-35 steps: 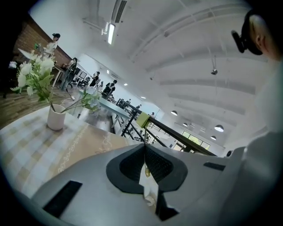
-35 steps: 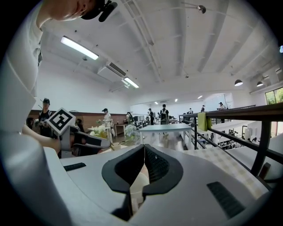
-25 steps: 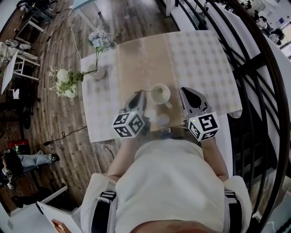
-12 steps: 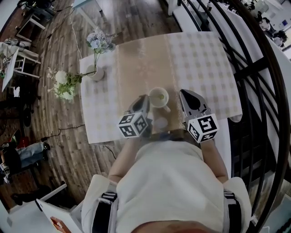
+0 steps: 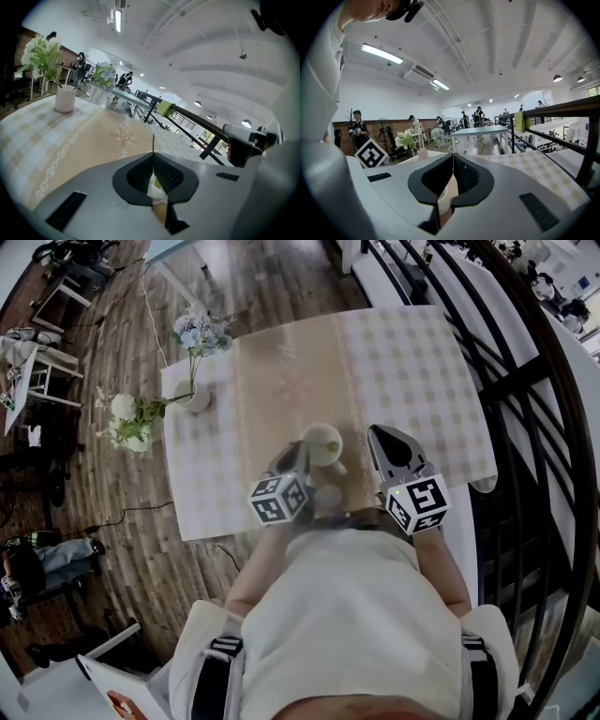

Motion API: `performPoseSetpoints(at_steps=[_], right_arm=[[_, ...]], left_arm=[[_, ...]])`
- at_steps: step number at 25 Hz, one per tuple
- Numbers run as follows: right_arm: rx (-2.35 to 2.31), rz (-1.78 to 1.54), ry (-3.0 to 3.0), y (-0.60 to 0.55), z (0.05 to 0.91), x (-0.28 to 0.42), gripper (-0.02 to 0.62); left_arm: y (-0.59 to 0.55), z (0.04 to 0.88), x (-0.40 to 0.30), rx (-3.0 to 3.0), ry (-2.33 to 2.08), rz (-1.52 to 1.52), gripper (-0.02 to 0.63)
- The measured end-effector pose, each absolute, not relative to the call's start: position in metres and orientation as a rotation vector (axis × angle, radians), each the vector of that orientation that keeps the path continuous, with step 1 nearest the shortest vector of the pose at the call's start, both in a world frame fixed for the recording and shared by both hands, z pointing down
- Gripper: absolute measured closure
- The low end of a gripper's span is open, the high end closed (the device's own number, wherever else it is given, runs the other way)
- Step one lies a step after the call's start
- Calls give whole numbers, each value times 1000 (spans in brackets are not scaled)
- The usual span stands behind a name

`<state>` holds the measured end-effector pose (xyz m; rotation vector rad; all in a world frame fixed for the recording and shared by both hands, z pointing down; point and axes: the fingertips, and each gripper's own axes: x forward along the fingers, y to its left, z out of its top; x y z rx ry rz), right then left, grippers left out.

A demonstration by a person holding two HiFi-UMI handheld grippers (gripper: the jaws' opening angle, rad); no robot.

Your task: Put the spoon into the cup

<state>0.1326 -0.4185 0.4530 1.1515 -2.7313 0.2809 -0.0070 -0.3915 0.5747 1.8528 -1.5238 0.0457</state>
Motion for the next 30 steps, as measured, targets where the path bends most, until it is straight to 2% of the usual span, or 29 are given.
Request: performPoseSetpoints(at_steps=[13,14,15,16,30], right_arm=[[1158,258,-2735,-409,450,115,594],[1158,258,-2734,-408,450,115,594],[1158,258,-2733,-406,449,114,594],[1159,258,-2732,-405,449,114,594],[1161,248,-2727,-356,450,102,594]], left_arm=[[-384,583,-28,1844,-1542,74,598],[-383,582,-29,1846,-1538,69,575],[-382,581,-29,1849,-1532,62,506],[-381,580,-30,1852,-1527,56,486],[-344,543,-44,1931,-1545,-18,485]])
